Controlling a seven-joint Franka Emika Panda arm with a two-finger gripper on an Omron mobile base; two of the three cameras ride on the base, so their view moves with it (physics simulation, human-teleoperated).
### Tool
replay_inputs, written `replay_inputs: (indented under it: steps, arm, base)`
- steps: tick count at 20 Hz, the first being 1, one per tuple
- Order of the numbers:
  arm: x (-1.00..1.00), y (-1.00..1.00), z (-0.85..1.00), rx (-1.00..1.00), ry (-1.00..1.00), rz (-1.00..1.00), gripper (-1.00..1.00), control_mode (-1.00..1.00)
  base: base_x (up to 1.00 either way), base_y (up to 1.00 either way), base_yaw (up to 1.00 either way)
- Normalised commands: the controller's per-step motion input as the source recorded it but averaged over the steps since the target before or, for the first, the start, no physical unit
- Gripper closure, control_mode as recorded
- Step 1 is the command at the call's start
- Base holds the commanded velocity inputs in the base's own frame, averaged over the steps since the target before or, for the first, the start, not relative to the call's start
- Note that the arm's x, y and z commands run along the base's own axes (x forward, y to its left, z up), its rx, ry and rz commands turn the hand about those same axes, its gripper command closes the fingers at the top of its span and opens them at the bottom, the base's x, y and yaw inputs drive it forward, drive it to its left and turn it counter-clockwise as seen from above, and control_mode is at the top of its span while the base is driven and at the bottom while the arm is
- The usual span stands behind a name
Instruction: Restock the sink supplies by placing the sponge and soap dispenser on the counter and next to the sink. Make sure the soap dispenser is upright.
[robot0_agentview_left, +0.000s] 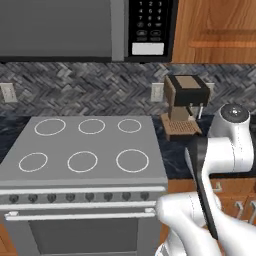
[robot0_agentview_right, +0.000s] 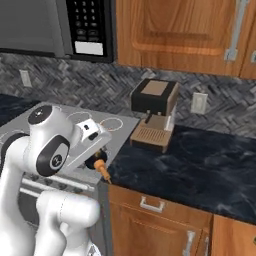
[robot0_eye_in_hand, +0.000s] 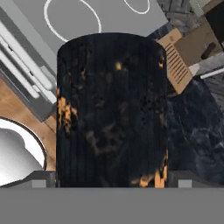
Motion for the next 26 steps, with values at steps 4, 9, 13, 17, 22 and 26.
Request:
replay_inputs:
  steps: [4,9,13,17,22,26]
  arm:
    - [0.00,0.00,0.00,0.00,0.00,0.00,1.00,1.00]
    - [0.00,0.00,0.00,0.00,0.00,0.00,1.00,1.00]
    - [0.00,0.00,0.00,0.00,0.00,0.00,1.00,1.00]
    - [0.00,0.00,0.00,0.00,0.00,0.00,1.00,1.00]
    - [0.00,0.00,0.00,0.00,0.00,0.00,1.00,1.00]
    - [0.00,0.00,0.00,0.00,0.00,0.00,1.00,1.00]
  base:
    - [-0.59,0.90,0.38]
    - [-0.68,0.75,0.40]
    - [-0.19,0.99,0.44]
    - [0.00,0.98,0.45]
    - [0.00,0.90,0.47]
    - [0.00,0.73,0.52]
